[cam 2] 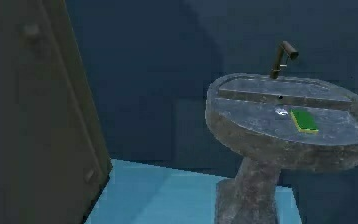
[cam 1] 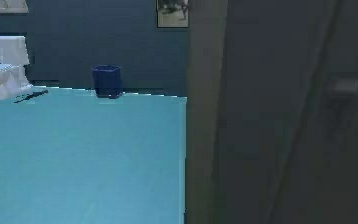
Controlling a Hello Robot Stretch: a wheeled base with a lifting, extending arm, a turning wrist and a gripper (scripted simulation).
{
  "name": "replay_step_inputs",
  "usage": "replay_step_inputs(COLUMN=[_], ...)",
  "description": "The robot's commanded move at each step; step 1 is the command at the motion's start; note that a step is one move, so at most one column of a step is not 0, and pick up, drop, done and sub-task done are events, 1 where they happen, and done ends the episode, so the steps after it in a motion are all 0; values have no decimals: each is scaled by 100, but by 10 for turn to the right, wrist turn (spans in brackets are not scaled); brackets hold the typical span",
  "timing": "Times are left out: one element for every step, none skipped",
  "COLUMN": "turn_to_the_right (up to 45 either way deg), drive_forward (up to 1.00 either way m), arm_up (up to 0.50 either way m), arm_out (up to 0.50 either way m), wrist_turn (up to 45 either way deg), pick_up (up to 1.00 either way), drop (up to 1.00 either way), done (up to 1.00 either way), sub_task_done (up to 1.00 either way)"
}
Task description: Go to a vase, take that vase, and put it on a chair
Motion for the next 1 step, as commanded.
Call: replay_step_inputs(turn_to_the_right=[-450], drive_forward=[0], arm_up=[0], arm_out=[0], wrist_turn=[0], pick_up=[0], drop=[0], done=[0], sub_task_done=[0])
